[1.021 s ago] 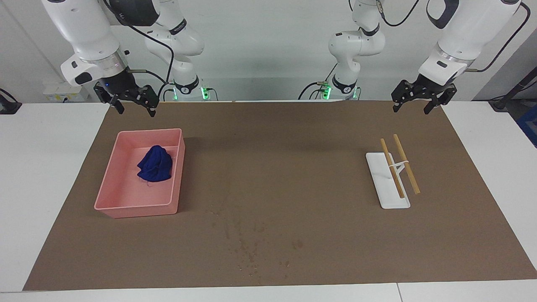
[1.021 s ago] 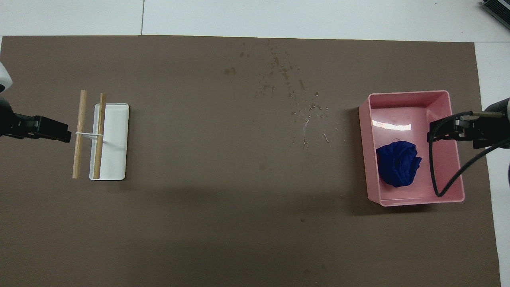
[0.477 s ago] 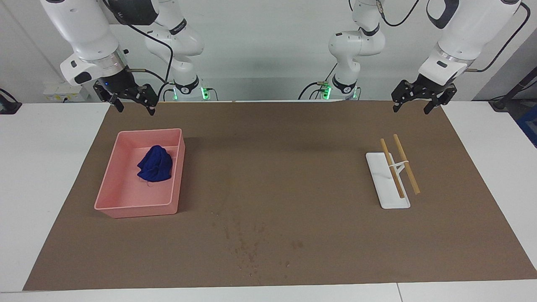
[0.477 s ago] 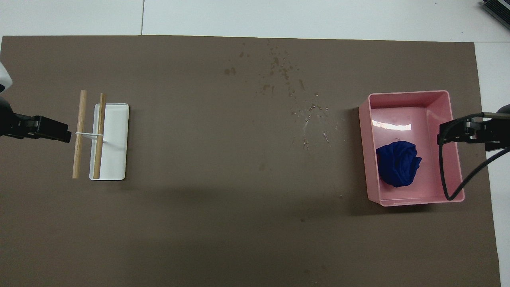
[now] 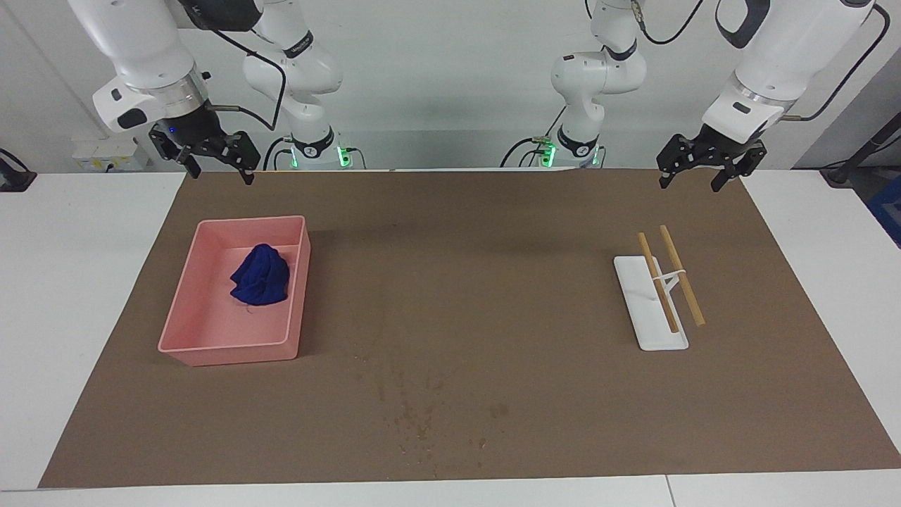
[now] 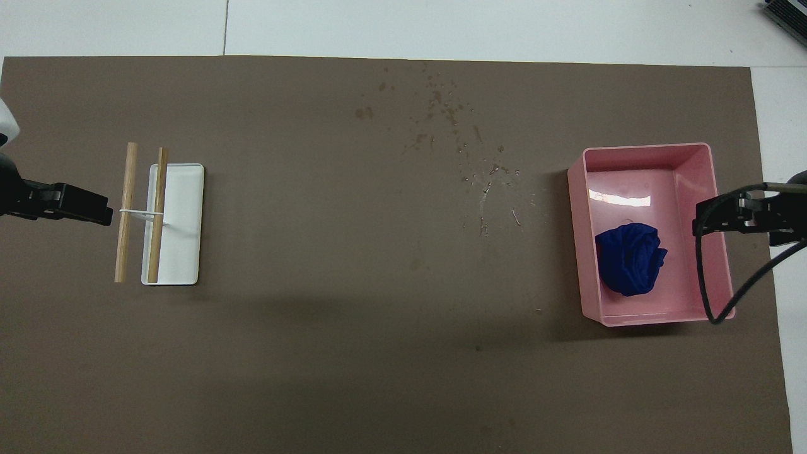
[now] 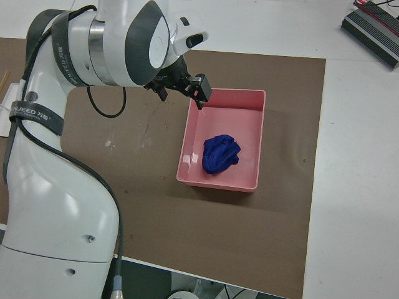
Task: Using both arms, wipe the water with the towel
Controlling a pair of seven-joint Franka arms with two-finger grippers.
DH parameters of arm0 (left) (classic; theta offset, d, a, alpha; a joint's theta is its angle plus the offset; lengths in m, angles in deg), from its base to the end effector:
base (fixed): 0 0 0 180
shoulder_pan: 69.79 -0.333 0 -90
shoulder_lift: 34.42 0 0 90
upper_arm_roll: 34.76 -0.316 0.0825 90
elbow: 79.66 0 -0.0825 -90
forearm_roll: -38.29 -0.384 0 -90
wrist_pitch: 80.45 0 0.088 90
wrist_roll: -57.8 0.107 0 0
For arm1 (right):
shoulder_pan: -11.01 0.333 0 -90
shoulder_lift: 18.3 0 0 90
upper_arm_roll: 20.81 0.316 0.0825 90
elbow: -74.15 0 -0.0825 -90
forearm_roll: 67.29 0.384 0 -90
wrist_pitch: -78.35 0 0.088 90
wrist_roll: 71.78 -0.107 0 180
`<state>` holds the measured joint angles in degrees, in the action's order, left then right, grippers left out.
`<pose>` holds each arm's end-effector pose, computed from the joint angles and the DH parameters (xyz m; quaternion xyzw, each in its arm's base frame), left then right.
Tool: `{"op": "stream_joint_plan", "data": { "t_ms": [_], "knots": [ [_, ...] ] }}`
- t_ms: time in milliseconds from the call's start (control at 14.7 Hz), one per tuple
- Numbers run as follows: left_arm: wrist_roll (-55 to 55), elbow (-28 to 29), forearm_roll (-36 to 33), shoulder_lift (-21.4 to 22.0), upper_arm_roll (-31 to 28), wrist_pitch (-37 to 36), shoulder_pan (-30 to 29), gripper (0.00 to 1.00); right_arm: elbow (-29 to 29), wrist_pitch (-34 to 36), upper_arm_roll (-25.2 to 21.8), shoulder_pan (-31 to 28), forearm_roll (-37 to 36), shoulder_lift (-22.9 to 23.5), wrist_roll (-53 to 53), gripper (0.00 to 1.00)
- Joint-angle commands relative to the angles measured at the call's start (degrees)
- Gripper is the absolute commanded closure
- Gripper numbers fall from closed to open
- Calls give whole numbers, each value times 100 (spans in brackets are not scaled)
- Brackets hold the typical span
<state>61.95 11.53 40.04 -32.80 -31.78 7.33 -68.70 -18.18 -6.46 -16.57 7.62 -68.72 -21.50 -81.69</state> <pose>0.5399 -0.0422 0.6269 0.9972 -0.0720 -0.0156 0.0145 0.5271 0.0061 0.6281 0.9960 -0.0797 -0.0362 0.0180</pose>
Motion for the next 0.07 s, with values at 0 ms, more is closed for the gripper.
{"op": "stream_joint_plan", "data": {
  "t_ms": [0],
  "knots": [
    [-2,74,10,85,-52,-59,58,0,31,80,42,-65,37,-23,165,0]
  ]
}}
